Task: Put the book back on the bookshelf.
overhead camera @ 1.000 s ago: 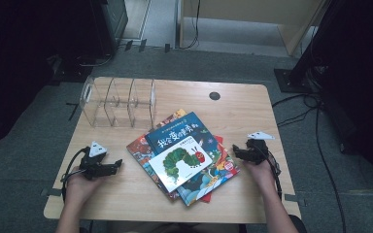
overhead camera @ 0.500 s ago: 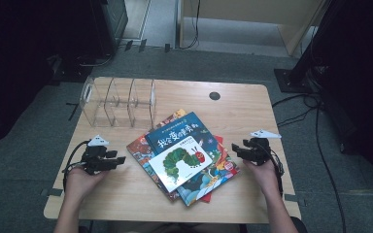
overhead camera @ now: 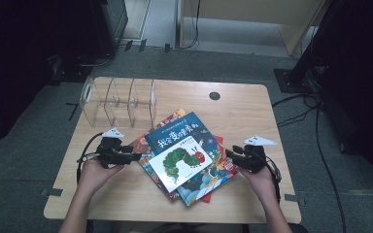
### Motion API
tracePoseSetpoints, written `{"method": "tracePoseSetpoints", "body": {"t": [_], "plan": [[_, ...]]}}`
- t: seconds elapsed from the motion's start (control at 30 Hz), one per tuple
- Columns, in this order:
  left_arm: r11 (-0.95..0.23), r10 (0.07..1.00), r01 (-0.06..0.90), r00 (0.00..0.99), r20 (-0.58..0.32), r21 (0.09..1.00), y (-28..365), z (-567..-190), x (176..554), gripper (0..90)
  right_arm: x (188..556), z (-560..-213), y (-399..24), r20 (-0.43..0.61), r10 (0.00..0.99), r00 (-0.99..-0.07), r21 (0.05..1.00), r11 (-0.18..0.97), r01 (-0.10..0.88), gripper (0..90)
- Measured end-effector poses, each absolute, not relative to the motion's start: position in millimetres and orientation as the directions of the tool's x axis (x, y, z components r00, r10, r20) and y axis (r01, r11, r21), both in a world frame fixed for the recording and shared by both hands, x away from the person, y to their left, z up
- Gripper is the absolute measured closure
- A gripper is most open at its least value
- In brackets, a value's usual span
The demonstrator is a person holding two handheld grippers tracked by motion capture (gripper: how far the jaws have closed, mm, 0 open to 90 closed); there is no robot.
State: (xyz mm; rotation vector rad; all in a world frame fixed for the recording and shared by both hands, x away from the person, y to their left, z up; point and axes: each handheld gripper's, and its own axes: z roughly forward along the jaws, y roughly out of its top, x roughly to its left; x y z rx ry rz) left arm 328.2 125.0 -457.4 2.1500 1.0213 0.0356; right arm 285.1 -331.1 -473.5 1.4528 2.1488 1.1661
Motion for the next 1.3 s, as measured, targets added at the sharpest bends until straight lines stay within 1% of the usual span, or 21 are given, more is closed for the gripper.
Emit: {"method": "tracePoseSetpoints", "body": {"t": [0.1,0.13,0.2,0.3,0.43,0.53,0.6,0.77,0.83,0.9,1.0,1.13,1.23,1.3], "plan": [[-0.393,0.654,0.664,0.688,-0.315,0.636,119,-455,331,44.6,279,-474,-323,0.186,0.861,-0.473,0.755,0.183,0.63,63.9],[-0.391,0.649,0.666,0.689,-0.323,0.635,118,-454,332,42.1,276,-475,-318,0.176,0.852,-0.492,0.751,0.207,0.627,65.2],[-0.39,0.641,0.67,0.69,-0.336,0.632,115,-454,335,41.1,274,-476,-316,0.171,0.848,-0.501,0.751,0.218,0.624,65.2],[-0.4,0.645,0.67,0.691,-0.328,0.625,110,-455,337,38.7,271,-479,-309,0.169,0.837,-0.521,0.746,0.237,0.622,66.4],[-0.412,0.631,0.678,0.694,-0.346,0.609,104,-458,341,36.2,267,-482,-301,0.176,0.824,-0.538,0.735,0.254,0.629,72.0],[-0.405,0.625,0.678,0.695,-0.356,0.613,101,-459,342,38.1,265,-484,-297,0.181,0.814,-0.552,0.729,0.265,0.631,76.4],[-0.406,0.618,0.68,0.696,-0.365,0.61,100,-461,342,42.1,263,-485,-294,0.184,0.808,-0.56,0.729,0.27,0.629,79.9],[-0.427,0.614,0.681,0.701,-0.363,0.594,97,-465,344,43.8,260,-487,-285,0.194,0.781,-0.594,0.719,0.299,0.628,85.8],[-0.427,0.611,0.683,0.701,-0.368,0.592,94,-466,343,43.8,259,-488,-281,0.198,0.771,-0.605,0.715,0.309,0.627,86.5],[-0.436,0.613,0.69,0.698,-0.37,0.578,92,-467,344,42.1,260,-488,-280,0.196,0.767,-0.611,0.715,0.314,0.624,86.5],[-0.424,0.609,0.71,0.683,-0.404,0.562,90,-470,345,40.5,261,-489,-278,0.195,0.766,-0.612,0.722,0.311,0.618,87.2],[-0.429,0.605,0.708,0.687,-0.403,0.562,86,-471,344,38.3,264,-490,-278,0.195,0.761,-0.618,0.722,0.315,0.616,88.8],[-0.428,0.603,0.706,0.688,-0.404,0.564,85,-471,342,39.5,266,-490,-277,0.192,0.763,-0.617,0.721,0.317,0.616,89.0],[-0.423,0.593,0.711,0.686,-0.422,0.562,84,-471,341,43.1,270,-490,-275,0.188,0.759,-0.624,0.728,0.319,0.606,89.6]]}}
